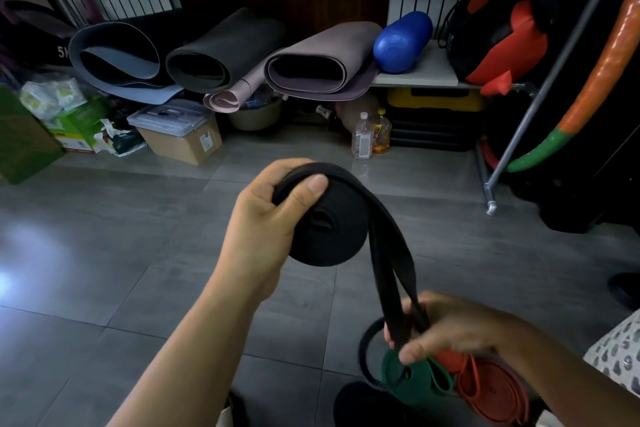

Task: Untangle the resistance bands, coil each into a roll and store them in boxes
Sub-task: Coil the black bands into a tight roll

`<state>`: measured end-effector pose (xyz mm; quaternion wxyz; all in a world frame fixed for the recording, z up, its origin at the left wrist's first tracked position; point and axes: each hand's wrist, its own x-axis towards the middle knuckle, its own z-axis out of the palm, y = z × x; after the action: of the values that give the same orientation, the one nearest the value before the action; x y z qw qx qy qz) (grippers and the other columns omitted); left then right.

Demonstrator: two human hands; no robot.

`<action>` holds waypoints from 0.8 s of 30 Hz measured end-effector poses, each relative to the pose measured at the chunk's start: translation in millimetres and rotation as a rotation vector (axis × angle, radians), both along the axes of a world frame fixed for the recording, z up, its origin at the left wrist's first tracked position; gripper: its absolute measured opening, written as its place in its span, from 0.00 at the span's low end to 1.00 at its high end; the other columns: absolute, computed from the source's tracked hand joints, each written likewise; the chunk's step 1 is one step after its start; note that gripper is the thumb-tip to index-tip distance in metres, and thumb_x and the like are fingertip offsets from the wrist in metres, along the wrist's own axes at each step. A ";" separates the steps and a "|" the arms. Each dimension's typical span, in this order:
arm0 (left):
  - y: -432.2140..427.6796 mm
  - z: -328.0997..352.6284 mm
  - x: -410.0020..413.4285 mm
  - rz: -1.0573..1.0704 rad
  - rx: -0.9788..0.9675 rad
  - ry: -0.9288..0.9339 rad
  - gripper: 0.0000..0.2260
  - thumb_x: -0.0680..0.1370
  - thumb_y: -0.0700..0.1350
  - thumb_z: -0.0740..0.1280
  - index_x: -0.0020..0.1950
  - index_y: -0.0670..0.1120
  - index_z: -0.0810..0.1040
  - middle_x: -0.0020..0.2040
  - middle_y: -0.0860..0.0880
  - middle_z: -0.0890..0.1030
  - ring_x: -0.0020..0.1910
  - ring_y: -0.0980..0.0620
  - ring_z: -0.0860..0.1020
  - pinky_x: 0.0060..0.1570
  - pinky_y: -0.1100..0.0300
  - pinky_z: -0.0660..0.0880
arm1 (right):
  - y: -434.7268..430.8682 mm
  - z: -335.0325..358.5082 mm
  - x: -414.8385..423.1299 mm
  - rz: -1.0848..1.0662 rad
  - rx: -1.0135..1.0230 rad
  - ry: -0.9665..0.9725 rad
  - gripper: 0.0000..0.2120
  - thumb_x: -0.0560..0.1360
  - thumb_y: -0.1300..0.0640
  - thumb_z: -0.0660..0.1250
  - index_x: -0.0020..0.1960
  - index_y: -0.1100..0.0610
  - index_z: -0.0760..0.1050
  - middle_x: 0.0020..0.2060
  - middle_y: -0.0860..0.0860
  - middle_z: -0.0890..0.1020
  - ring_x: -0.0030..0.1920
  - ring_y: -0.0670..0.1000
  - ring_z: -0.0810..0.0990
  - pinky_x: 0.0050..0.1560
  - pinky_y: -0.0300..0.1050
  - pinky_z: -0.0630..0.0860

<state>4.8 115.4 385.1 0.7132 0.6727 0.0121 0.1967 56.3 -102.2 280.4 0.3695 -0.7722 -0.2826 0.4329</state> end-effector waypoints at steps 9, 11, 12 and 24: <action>57.0 -8.9 2.5 0.240 -0.252 -0.022 0.05 0.77 0.44 0.61 0.47 0.47 0.77 0.38 0.54 0.83 0.41 0.56 0.80 0.45 0.60 0.79 | -44.9 -27.0 -10.6 0.046 -0.219 -0.077 0.15 0.67 0.64 0.67 0.34 0.43 0.75 0.33 0.42 0.78 0.37 0.39 0.76 0.42 0.33 0.72; 66.2 -14.5 -0.3 0.274 -0.253 -0.002 0.05 0.78 0.45 0.62 0.47 0.48 0.77 0.39 0.54 0.83 0.42 0.55 0.80 0.44 0.61 0.79 | -56.5 -26.3 -11.7 -0.003 -0.231 -0.144 0.12 0.65 0.62 0.67 0.34 0.44 0.75 0.34 0.43 0.77 0.37 0.40 0.75 0.42 0.37 0.71; 69.5 -16.9 -1.3 0.291 -0.259 0.007 0.05 0.78 0.45 0.62 0.47 0.48 0.77 0.39 0.55 0.83 0.41 0.56 0.80 0.43 0.62 0.79 | -62.5 -27.0 -10.5 -0.017 -0.245 -0.192 0.11 0.63 0.61 0.66 0.36 0.45 0.74 0.36 0.45 0.77 0.37 0.41 0.75 0.43 0.39 0.71; 79.1 -29.9 -8.1 0.338 -0.189 0.060 0.05 0.78 0.44 0.61 0.46 0.50 0.77 0.41 0.52 0.80 0.39 0.56 0.79 0.39 0.65 0.79 | -95.1 -8.8 9.7 -0.860 -0.233 -0.798 0.08 0.74 0.63 0.63 0.44 0.53 0.65 0.34 0.56 0.79 0.30 0.52 0.81 0.33 0.44 0.67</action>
<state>-3.3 194.5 355.2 0.7293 0.5968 0.1646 0.2914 66.0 -197.3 271.6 0.2899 -0.9556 -0.0124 -0.0507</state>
